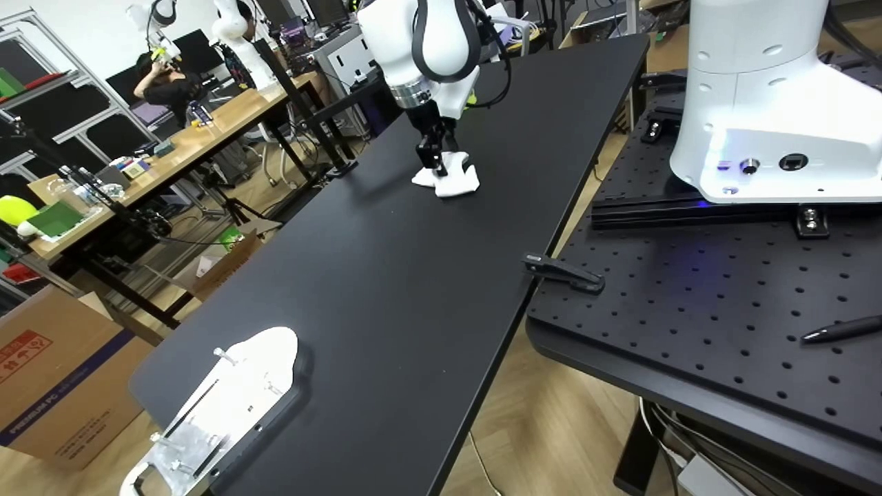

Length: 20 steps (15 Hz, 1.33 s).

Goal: Put the white towel on the black rod

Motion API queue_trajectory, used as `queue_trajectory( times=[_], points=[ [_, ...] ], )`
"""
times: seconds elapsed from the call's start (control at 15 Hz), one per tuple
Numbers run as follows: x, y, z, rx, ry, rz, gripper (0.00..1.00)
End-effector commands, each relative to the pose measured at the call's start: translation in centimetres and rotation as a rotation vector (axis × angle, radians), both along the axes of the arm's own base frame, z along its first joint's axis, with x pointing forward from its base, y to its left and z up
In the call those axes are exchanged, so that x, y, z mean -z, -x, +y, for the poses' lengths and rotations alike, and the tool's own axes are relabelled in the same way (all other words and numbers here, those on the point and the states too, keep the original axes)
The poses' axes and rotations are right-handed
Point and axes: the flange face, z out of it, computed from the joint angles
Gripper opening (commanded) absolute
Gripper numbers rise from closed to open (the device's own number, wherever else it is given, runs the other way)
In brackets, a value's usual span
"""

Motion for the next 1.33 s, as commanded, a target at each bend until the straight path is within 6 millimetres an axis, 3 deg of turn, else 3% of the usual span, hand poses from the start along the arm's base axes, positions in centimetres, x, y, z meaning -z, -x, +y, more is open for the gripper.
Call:
queue_trajectory(
  times=[0.0, 0.2, 0.53, 0.93, 1.27],
  points=[
    [0.9, -0.5, 0.6, 0.025, -0.01, 0.0, 0.53],
    [1.0, -0.4, 0.9, 0.031, -0.026, 0.001, 0.33],
    [-1.0, -0.2, 1.1, 0.042, -0.015, -0.017, 0.01],
    [-6.1, -0.2, 1.2, 0.054, 0.022, -0.066, 0.03],
    [-12.2, -0.6, 1.5, 0.091, 0.057, -0.104, 0.03]
  ],
)
